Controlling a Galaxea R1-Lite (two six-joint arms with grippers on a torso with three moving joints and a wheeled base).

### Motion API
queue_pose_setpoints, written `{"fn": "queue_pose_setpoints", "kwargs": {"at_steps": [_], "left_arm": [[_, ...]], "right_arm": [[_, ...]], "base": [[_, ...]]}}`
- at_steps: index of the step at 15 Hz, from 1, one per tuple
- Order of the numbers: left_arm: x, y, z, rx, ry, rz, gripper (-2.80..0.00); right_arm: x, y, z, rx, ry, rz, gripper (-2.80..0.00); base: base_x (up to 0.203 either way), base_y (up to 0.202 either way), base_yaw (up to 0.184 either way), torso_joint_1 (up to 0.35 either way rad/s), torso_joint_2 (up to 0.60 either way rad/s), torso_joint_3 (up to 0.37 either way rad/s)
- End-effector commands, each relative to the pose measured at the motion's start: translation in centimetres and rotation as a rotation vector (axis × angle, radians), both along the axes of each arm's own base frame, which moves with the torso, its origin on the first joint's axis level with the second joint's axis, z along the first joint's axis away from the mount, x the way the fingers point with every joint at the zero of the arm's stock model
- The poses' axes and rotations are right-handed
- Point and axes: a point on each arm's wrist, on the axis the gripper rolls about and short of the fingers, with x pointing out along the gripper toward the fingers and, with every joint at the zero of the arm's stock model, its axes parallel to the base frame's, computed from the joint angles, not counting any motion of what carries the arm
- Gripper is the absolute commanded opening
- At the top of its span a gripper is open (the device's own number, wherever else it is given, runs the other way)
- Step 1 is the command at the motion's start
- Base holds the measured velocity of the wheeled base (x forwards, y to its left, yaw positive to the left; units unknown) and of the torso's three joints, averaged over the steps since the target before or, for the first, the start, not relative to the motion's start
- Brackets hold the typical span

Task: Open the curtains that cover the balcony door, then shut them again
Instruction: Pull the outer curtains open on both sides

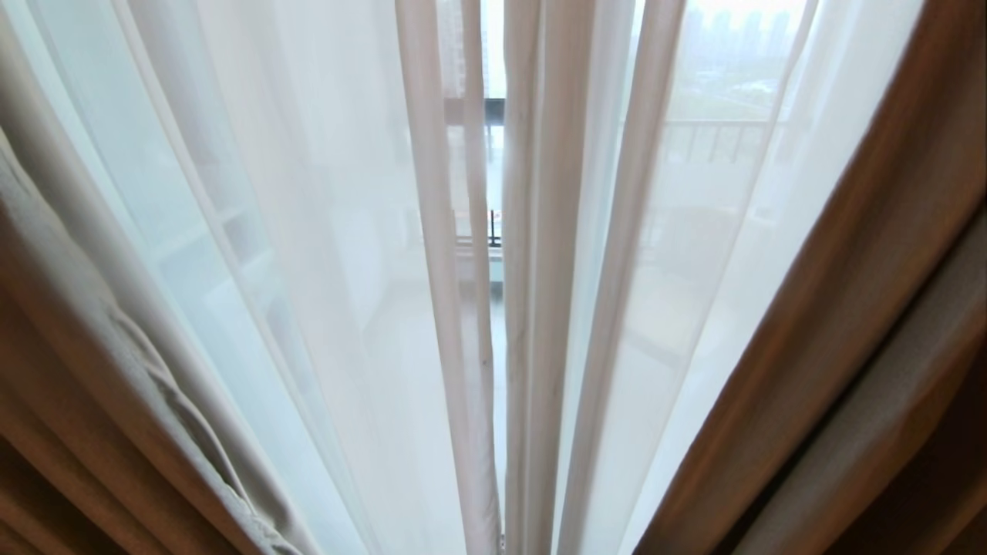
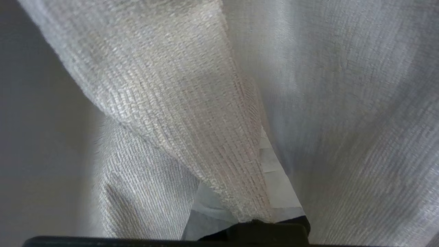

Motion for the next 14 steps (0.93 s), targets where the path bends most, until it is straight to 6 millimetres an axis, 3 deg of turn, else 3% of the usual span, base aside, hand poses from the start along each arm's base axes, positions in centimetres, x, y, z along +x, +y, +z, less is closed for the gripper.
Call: {"fn": "queue_pose_setpoints", "kwargs": {"at_steps": [1,7,14], "left_arm": [[0.0,0.0,0.0,-0.001,0.000,0.000,-2.80],[0.0,0.0,0.0,-0.001,0.000,0.000,-2.80],[0.0,0.0,0.0,-0.001,0.000,0.000,-2.80]], "right_arm": [[-0.2,0.1,0.1,-0.005,-0.005,0.003,0.00],[-2.0,1.4,-0.6,-0.013,-0.011,-0.016,0.00],[-8.1,5.4,-2.0,-0.081,-0.091,-0.153,0.00]], "base": [[0.000,0.000,0.000,0.000,0.00,0.000],[0.000,0.000,0.000,0.000,0.00,0.000],[0.000,0.000,0.000,0.000,0.00,0.000]]}}
